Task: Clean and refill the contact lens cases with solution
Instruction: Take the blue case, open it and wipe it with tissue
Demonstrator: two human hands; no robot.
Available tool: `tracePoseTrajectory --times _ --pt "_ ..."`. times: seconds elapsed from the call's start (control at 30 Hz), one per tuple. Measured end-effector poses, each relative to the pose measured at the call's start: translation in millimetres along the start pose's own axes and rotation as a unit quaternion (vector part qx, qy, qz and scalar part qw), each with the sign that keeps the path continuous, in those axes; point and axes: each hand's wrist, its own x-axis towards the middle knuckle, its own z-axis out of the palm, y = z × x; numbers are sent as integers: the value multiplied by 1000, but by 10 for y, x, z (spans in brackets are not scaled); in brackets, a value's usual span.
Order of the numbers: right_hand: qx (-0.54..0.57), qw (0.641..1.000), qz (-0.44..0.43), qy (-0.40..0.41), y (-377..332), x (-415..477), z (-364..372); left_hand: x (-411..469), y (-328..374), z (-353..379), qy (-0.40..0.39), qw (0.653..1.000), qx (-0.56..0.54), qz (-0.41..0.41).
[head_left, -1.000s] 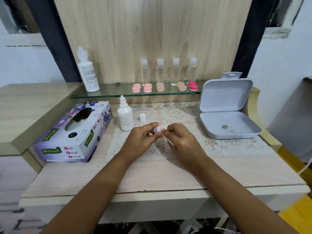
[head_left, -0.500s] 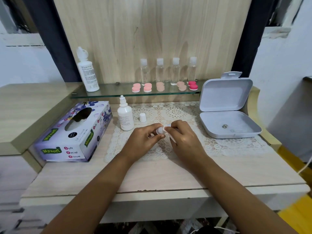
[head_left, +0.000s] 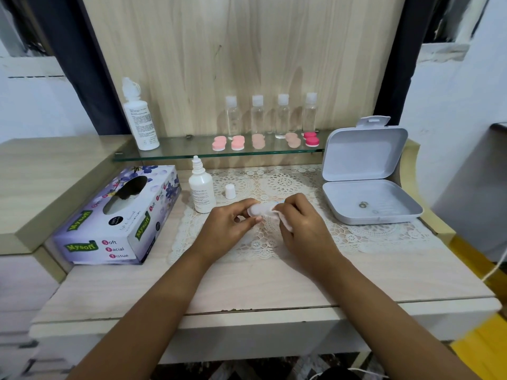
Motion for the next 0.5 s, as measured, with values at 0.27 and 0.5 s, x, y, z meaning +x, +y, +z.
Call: tracePoseTrajectory --times 0.27,0.5 --pt "65 979 192 -12 86 27 44 -4 21 7 11 1000 2 -4" --pt "242 928 267 -95 39 90 -12 -10 1 12 13 1000 2 13"
